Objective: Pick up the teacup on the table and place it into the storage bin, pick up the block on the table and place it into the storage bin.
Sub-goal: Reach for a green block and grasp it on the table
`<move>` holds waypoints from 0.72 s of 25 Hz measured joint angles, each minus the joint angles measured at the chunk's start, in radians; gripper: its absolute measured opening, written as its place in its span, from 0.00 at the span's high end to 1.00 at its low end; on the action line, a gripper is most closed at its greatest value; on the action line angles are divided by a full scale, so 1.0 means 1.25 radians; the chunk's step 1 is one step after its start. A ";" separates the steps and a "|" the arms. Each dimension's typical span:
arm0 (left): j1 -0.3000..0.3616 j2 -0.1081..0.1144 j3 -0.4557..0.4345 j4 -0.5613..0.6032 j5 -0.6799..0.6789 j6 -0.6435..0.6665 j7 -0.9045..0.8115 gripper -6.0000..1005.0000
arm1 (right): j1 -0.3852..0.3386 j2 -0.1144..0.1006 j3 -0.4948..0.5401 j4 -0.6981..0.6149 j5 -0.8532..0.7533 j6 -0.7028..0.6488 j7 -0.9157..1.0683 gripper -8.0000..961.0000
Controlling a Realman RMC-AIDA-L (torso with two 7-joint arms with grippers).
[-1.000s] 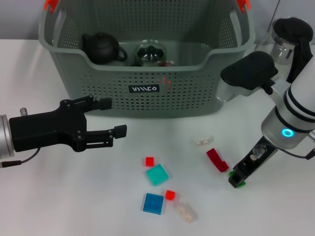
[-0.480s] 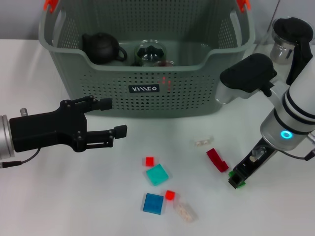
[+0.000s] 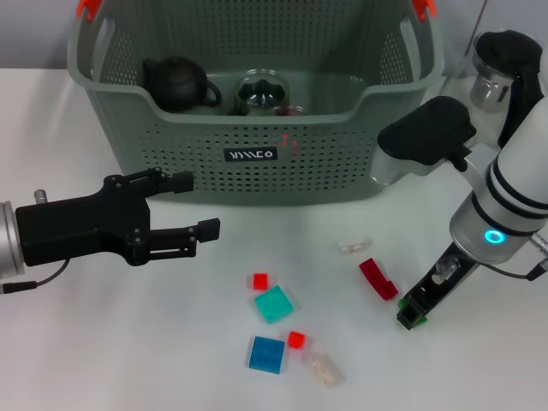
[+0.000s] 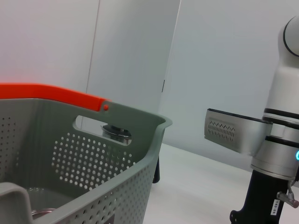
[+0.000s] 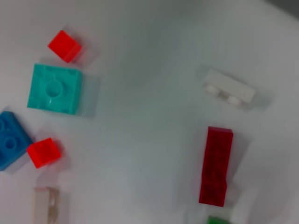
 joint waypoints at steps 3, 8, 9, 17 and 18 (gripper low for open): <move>0.000 0.000 0.000 0.000 0.000 0.000 0.000 0.14 | 0.000 0.000 -0.014 0.000 0.000 0.000 0.001 0.46; 0.000 0.000 0.000 0.000 0.000 0.000 0.000 0.14 | 0.001 0.000 -0.028 -0.001 0.001 0.002 0.006 0.50; 0.000 0.000 0.000 0.000 0.000 0.000 0.000 0.14 | 0.001 0.000 -0.029 -0.003 0.002 0.002 0.006 0.52; 0.001 0.000 0.000 0.000 0.000 0.000 0.001 0.14 | 0.002 0.000 -0.028 -0.005 0.005 -0.002 0.007 0.67; 0.001 0.000 -0.001 0.000 0.000 0.000 0.002 0.14 | 0.002 0.000 -0.028 -0.005 0.005 -0.003 0.007 0.69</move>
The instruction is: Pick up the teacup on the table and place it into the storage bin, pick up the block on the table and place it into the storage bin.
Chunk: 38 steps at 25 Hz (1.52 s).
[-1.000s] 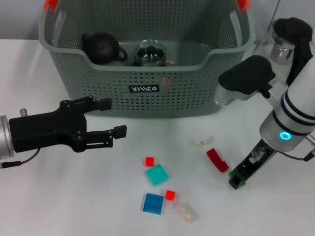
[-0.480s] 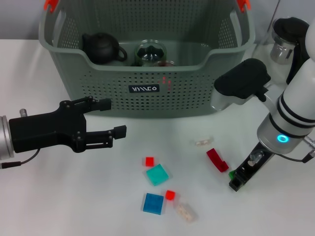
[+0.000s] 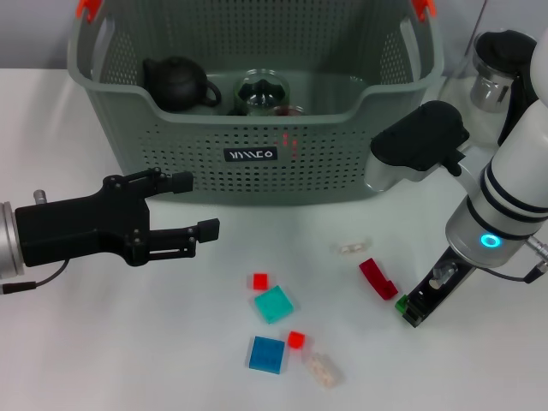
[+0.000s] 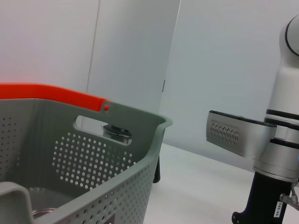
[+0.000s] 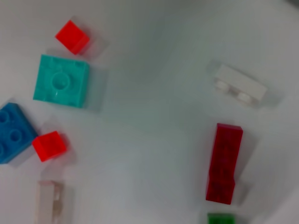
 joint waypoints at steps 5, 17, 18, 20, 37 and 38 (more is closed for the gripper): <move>0.000 0.000 0.000 0.000 0.000 0.000 0.000 0.14 | -0.002 -0.002 0.003 -0.010 0.000 -0.005 -0.002 0.78; 0.000 0.001 -0.011 0.001 -0.004 0.009 0.000 0.14 | -0.068 -0.007 0.236 -0.348 0.033 -0.219 -0.073 0.79; 0.000 0.001 -0.012 0.001 -0.005 0.009 0.000 0.14 | -0.063 -0.007 0.266 -0.370 0.054 -0.236 -0.083 0.79; 0.002 0.000 -0.012 0.000 -0.006 0.010 0.000 0.14 | -0.038 -0.008 0.343 -0.399 0.107 -0.266 -0.111 0.79; -0.002 -0.001 -0.012 -0.008 -0.010 0.010 0.000 0.14 | 0.220 -0.011 0.387 -0.037 0.082 0.235 -0.291 0.79; -0.003 -0.001 -0.012 -0.008 -0.011 0.010 0.000 0.14 | 0.227 -0.008 0.373 -0.017 0.067 0.269 -0.284 0.79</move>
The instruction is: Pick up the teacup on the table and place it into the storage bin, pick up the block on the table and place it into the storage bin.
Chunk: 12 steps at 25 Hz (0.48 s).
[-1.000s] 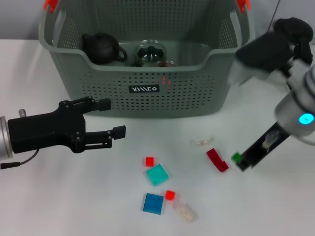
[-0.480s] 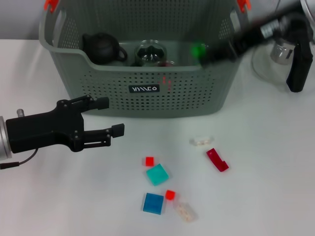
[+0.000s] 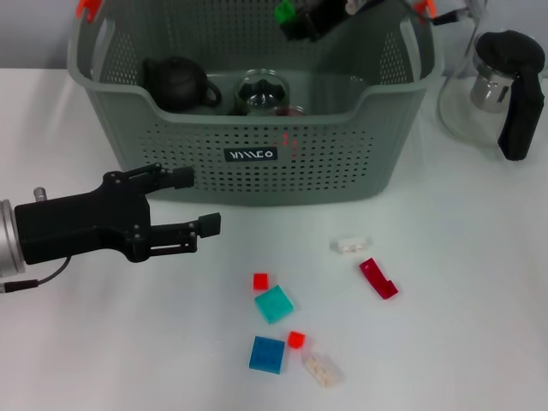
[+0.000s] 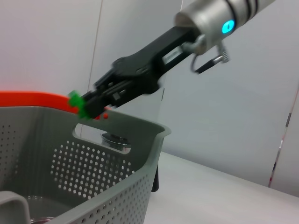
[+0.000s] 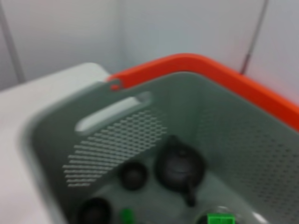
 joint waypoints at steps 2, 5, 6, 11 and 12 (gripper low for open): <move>-0.002 0.000 0.001 0.000 -0.001 0.000 -0.001 0.14 | 0.008 0.001 -0.011 0.026 -0.011 0.043 0.006 0.79; -0.002 0.000 0.001 -0.001 -0.001 0.000 -0.001 0.14 | 0.010 0.001 -0.014 0.042 -0.012 0.080 0.008 0.73; -0.002 0.000 0.001 -0.003 -0.001 0.000 -0.001 0.14 | 0.009 0.002 -0.014 0.042 -0.012 0.088 0.008 0.69; -0.002 -0.001 0.002 -0.004 -0.002 0.000 -0.001 0.14 | -0.007 0.002 -0.015 0.012 -0.009 0.102 0.001 0.51; -0.002 -0.001 0.002 -0.004 -0.002 0.000 -0.001 0.14 | -0.015 0.002 -0.015 -0.004 -0.007 0.096 0.000 0.49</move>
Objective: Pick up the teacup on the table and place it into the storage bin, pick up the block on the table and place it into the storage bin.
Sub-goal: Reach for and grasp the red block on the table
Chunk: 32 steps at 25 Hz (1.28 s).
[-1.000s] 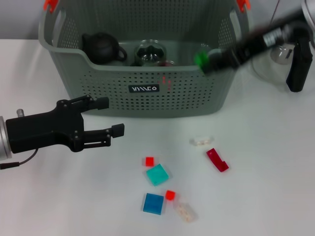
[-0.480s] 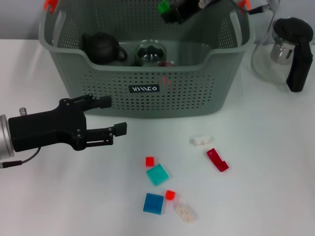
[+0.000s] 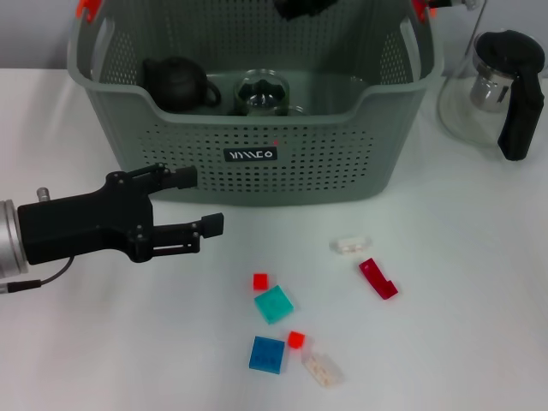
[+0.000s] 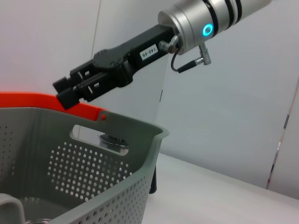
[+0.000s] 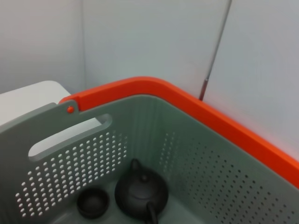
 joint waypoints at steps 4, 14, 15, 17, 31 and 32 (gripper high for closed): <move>0.000 0.001 0.002 0.000 0.000 0.002 0.001 0.14 | -0.047 -0.001 -0.001 -0.096 0.027 -0.071 -0.009 0.39; 0.006 0.001 -0.002 0.000 0.002 -0.003 0.004 0.14 | -0.210 -0.006 0.004 -0.391 0.049 -0.541 0.027 0.08; 0.007 0.001 -0.002 0.000 0.001 -0.002 0.006 0.14 | -0.210 -0.006 0.004 -0.391 0.049 -0.541 0.027 0.07; 0.008 0.001 -0.003 0.000 0.001 0.000 0.008 0.14 | -0.225 -0.003 -0.006 -0.391 0.027 -0.580 0.045 0.04; 0.008 0.001 -0.002 -0.002 0.013 0.036 0.052 0.14 | -0.225 0.000 -0.143 -0.253 -0.051 -0.575 0.185 0.02; 0.007 0.001 -0.002 -0.002 0.014 0.036 0.052 0.14 | -0.220 0.001 -0.153 -0.237 -0.050 -0.564 0.192 0.02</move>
